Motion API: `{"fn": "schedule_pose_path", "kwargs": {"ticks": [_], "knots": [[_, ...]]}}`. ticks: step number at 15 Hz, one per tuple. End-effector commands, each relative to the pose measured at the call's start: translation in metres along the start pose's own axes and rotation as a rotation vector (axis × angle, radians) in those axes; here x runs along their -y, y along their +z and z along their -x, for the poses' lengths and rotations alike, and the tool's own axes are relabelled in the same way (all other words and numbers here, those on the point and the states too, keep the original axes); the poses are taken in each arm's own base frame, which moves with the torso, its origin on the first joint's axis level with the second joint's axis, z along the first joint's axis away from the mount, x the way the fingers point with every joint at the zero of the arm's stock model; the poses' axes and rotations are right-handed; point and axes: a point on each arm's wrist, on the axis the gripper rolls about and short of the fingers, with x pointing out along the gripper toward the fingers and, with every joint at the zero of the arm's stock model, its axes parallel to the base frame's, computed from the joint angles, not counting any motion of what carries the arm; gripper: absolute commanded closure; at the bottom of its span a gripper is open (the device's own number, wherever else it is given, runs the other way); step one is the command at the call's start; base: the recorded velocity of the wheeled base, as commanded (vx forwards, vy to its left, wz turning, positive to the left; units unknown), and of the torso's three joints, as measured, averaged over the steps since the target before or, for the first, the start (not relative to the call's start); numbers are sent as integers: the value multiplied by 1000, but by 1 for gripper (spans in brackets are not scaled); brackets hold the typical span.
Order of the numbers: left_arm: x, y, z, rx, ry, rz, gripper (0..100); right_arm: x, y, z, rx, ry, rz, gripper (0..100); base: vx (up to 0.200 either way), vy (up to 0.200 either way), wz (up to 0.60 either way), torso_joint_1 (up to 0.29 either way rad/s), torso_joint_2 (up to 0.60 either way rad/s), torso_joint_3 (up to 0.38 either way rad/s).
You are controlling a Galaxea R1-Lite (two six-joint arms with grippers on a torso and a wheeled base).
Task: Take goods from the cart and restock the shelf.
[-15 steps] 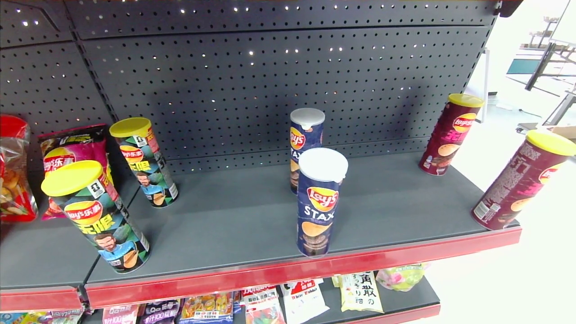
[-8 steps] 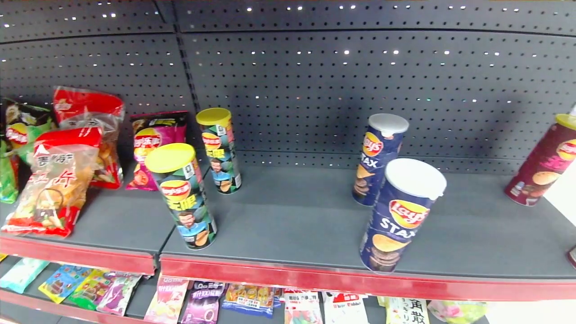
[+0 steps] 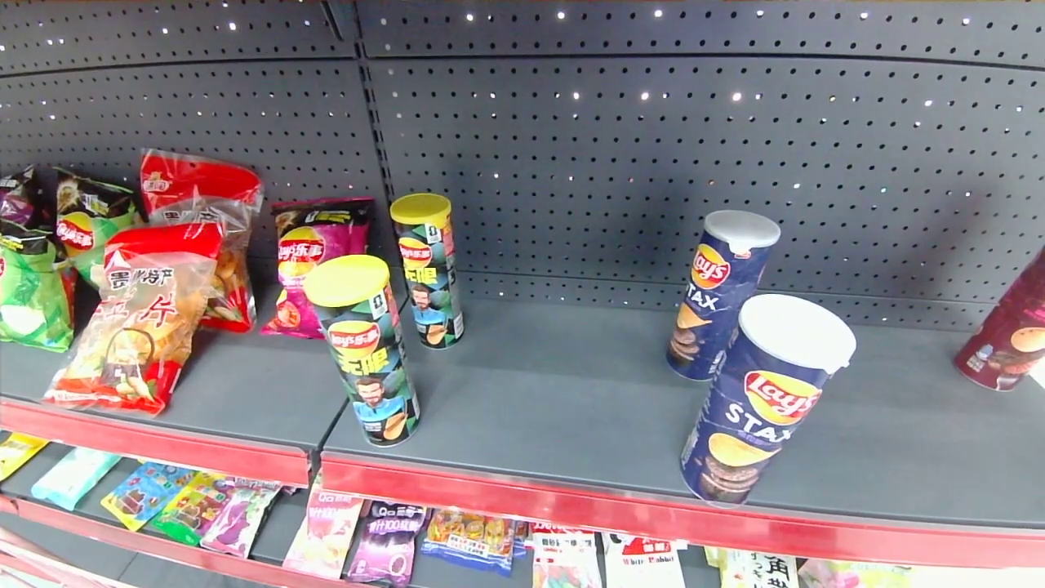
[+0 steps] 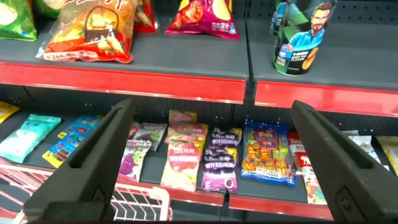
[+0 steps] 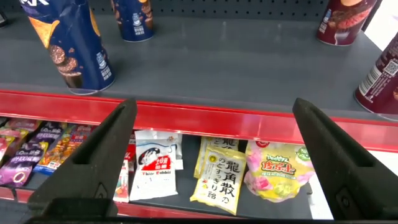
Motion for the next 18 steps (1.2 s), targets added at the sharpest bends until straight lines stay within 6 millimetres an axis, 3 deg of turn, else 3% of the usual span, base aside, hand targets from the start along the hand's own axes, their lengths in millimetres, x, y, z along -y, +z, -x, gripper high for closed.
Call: {"fn": "schedule_pose_path", "kwargs": {"ticks": [1, 16, 18], "knots": [[0, 0, 0, -2, 0, 0, 0, 0, 0, 0, -1, 0, 0, 0, 0, 0, 0, 0, 0, 0], [0, 0, 0, -2, 0, 0, 0, 0, 0, 0, -3, 4, 5, 0, 0, 0, 0, 0, 0, 0], [0, 0, 0, -2, 0, 0, 0, 0, 0, 0, -3, 2, 0, 0, 0, 0, -600, 2, 5, 7]]}}
